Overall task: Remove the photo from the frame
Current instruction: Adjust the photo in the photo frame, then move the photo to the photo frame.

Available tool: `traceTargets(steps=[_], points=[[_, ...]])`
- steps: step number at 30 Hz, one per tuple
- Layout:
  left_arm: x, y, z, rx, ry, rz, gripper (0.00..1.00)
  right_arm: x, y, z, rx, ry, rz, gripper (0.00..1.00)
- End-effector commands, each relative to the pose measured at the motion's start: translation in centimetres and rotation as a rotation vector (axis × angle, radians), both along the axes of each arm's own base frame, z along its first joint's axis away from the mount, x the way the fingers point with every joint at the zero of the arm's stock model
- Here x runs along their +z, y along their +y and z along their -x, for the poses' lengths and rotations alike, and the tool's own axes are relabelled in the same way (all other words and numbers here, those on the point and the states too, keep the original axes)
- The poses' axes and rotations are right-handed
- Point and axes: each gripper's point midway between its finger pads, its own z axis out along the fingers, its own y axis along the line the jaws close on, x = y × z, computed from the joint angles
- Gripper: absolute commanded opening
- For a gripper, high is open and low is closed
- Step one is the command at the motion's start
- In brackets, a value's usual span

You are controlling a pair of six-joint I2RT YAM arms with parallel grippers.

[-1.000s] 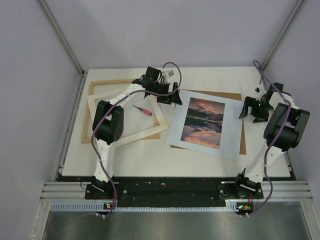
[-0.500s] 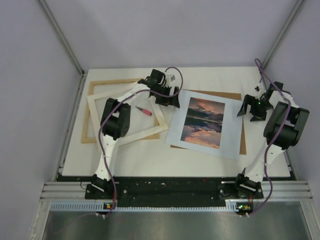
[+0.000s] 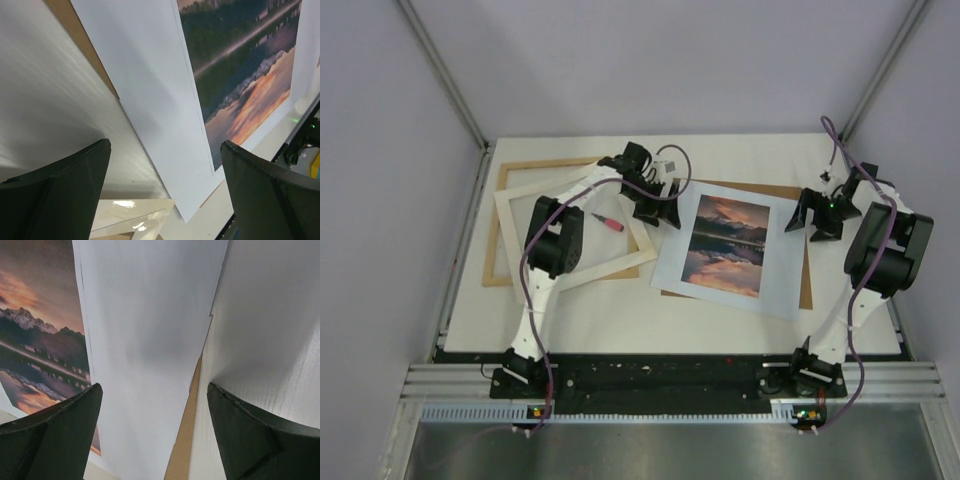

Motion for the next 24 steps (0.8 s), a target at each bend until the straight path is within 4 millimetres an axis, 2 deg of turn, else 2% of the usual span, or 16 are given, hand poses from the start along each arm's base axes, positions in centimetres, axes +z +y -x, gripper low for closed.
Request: traceTargets(steps=[1,12,19,24], points=[[-2.7,1.2,4.6,-0.074,0.202,-0.059,0.98,-2.9,1.1,2.5,0.026,0.11,-0.03,0.86],[-4.1,0.9,7.5,-0.142,0.345,-0.02,0.99,-3.7,1.4,3.8,0.043,0.135,-0.033,0.86],[-4.3,0.3,7.7,-0.141,0.382,0.032,0.98,-4.2,1.7,4.7,0.055,0.15,-0.042,0.86],[-3.1,-0.1,6.8,-0.115,0.38,0.099,0.98,-4.7,2.1,5.3,0.061,0.164,-0.057,0.86]])
